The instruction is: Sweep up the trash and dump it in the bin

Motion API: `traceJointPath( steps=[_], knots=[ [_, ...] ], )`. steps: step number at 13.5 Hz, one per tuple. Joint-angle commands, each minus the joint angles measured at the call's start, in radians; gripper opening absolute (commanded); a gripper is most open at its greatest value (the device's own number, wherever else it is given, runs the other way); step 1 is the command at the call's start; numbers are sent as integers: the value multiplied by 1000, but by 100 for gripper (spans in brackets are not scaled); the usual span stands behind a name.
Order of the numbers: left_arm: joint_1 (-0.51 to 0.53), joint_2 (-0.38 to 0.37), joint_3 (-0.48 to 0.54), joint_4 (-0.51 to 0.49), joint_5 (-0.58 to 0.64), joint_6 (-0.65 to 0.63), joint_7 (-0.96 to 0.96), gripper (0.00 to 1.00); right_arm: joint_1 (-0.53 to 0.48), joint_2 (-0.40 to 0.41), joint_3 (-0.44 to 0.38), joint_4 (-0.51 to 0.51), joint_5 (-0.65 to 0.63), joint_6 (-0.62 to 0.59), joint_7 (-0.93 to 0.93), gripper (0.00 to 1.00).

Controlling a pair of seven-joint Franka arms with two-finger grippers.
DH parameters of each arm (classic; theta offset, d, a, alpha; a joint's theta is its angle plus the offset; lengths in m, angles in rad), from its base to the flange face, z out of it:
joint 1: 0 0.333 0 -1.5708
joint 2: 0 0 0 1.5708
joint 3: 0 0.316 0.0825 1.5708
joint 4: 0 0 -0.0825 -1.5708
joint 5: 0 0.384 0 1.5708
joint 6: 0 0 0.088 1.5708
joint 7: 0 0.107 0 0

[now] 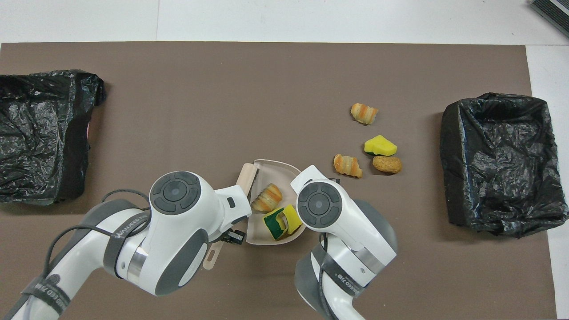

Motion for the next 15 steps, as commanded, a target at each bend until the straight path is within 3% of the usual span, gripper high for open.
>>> traceJointPath(
  steps=[1, 4, 10, 15],
  knots=[
    [20, -90, 10, 15, -8, -67, -122, 0, -16, -2, 4, 2, -7, 21, -6, 0],
    [7, -133, 5, -5, 3, -109, -284, 0, -48, -28, 5, 7, -7, -6, -50, 0],
    [-39, -271, -68, -175, 3, -92, -385, 0, -162, -97, -3, 114, 67, -173, -343, 0],
    [-215, -275, -93, -261, 0, 38, -612, 0, -322, -107, -6, 232, 72, -275, -591, 0]
  ],
)
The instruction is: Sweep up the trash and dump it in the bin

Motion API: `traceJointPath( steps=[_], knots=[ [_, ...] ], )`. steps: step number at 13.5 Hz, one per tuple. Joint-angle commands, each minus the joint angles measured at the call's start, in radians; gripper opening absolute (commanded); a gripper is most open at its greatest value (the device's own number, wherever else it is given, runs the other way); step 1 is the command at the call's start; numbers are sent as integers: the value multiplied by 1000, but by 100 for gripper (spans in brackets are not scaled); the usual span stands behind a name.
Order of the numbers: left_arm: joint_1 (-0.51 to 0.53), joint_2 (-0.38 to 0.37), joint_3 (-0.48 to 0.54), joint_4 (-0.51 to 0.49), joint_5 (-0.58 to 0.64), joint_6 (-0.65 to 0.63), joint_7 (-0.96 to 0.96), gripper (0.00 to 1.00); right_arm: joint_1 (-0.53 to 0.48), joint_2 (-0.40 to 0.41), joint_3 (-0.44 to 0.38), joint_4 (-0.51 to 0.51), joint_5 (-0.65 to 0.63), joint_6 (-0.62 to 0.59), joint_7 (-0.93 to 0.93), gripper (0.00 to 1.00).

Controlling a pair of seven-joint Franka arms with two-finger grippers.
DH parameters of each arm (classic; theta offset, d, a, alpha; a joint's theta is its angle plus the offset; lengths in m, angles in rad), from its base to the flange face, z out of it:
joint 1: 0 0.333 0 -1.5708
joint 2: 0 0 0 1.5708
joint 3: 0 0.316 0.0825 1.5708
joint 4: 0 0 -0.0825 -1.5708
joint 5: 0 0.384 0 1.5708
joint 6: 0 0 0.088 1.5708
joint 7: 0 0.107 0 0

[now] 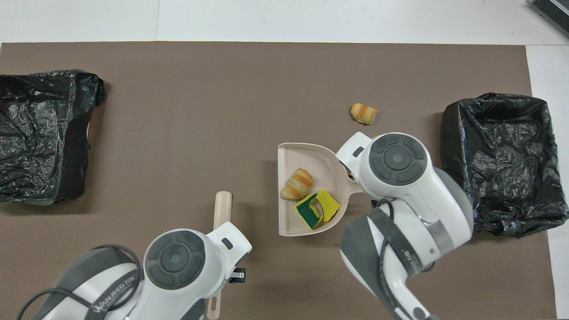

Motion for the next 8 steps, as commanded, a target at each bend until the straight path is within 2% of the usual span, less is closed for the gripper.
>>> traceJointPath(
  steps=[1, 4, 8],
  knots=[
    [-109, -38, 7, -82, 0, 116, -128, 0, -100, 2, 8, 67, 32, -54, -151, 0],
    [-169, -29, 6, -119, -12, 156, -156, 0, -196, -10, 1, 101, 30, -95, -256, 0],
    [-248, -30, 6, -214, -13, 274, -178, 0, -353, -26, -1, 100, 17, -123, -365, 0]
  ],
)
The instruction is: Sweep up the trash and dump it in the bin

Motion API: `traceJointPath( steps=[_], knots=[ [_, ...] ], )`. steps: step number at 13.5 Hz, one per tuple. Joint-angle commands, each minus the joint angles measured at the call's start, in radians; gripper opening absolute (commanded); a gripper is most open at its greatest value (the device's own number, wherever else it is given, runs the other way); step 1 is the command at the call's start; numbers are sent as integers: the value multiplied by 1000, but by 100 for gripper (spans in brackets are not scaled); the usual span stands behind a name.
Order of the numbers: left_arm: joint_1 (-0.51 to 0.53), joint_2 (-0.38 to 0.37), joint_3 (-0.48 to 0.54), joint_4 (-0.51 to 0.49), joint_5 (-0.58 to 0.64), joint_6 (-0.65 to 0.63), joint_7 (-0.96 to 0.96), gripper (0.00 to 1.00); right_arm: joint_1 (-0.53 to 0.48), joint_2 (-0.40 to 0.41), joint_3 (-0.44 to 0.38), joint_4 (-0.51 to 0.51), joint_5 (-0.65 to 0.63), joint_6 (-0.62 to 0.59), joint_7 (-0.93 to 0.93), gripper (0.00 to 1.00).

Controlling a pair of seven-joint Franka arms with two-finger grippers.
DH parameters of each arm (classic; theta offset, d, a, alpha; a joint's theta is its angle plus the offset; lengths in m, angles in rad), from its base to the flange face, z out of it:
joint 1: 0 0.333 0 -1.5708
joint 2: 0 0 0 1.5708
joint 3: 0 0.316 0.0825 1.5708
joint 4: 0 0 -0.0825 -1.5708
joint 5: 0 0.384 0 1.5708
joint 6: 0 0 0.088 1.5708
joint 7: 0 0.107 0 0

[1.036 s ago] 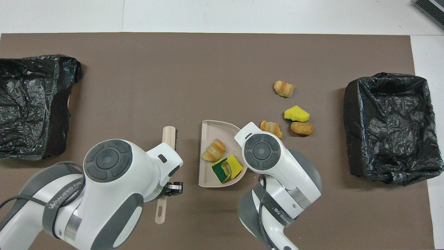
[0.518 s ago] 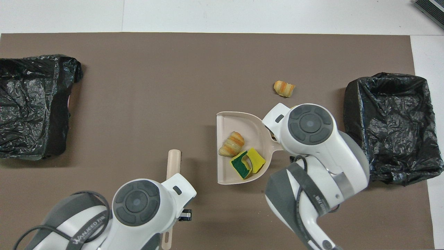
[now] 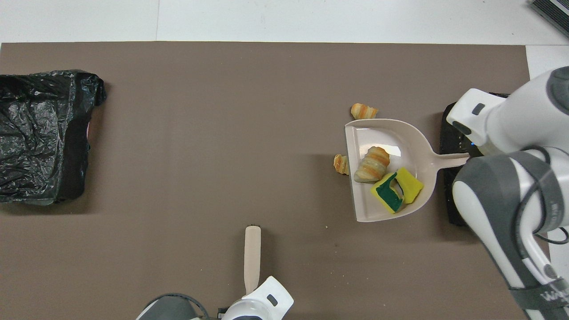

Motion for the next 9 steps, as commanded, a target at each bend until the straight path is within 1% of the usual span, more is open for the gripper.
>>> traceJointPath(
  steps=[1, 3, 5, 7, 9],
  knots=[
    [-43, -35, 12, -66, -10, 53, -37, 0, -113, -19, 9, 0, 11, -38, -64, 0],
    [-45, -34, 12, -71, -19, 53, -43, 0, -185, -20, 6, 0, -9, -23, -142, 0],
    [-45, -31, 12, -74, -53, 53, -43, 0, -257, -17, 6, 4, -65, 14, -210, 0],
    [-45, -29, 12, -82, -79, 51, -44, 0, -322, -13, 4, 7, -121, 81, -300, 0],
    [-45, -29, 12, -82, -95, 47, -52, 6, -375, -10, 6, 0, -188, 201, -307, 0]
  ],
)
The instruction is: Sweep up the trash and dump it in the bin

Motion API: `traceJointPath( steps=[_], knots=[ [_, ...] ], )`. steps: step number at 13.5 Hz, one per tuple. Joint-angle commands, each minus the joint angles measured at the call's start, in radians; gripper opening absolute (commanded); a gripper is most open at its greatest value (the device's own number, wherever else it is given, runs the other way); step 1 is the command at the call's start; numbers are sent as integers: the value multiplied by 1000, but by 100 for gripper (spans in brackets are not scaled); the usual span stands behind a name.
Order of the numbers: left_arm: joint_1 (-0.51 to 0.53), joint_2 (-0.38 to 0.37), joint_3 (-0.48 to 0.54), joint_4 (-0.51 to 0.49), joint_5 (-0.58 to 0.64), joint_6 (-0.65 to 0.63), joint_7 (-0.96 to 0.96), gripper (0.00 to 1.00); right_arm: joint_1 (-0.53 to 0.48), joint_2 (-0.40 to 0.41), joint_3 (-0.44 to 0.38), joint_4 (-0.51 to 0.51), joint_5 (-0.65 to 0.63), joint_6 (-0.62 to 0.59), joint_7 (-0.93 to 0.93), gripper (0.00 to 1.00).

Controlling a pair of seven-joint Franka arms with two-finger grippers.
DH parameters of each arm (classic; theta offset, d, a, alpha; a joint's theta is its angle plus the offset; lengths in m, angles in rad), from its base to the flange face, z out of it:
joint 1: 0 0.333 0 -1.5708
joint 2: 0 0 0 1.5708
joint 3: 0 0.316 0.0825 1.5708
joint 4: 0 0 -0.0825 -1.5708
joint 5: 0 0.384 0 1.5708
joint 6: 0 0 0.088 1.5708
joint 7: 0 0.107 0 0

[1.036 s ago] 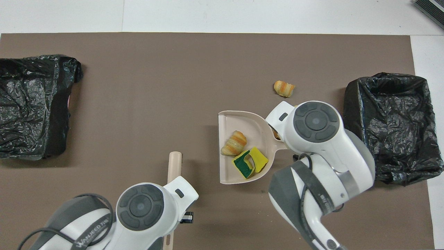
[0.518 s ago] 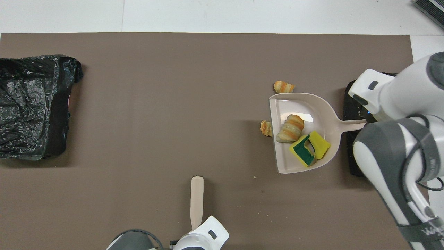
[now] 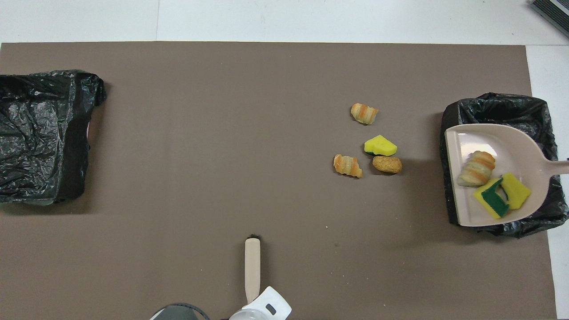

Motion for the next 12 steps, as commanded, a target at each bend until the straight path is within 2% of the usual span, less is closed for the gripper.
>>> traceJointPath(
  steps=[1, 3, 5, 7, 8, 9, 12],
  knots=[
    [-20, -28, 12, -37, -25, 9, -17, 20, -53, -3, 13, -4, -102, 123, -27, 0],
    [-19, -28, 13, -37, -25, -1, -3, 39, -55, 9, 13, -1, -176, 187, -6, 0],
    [-16, -27, 13, -37, -25, -3, 3, 47, -33, 11, 17, 0, -321, 194, 81, 0],
    [-8, -22, 15, -34, -25, 0, 9, 63, 11, 14, 19, -1, -453, 194, 154, 0],
    [-7, -21, 15, -33, -25, -6, 19, 89, 20, 17, 20, 2, -525, 195, 166, 0],
    [0, -18, 16, -30, -25, -9, 41, 100, 22, 17, 20, -1, -559, 194, 207, 0],
    [96, 30, 18, 48, -10, -73, 148, 100, 20, 5, 17, -17, -601, 181, 254, 0]
  ],
)
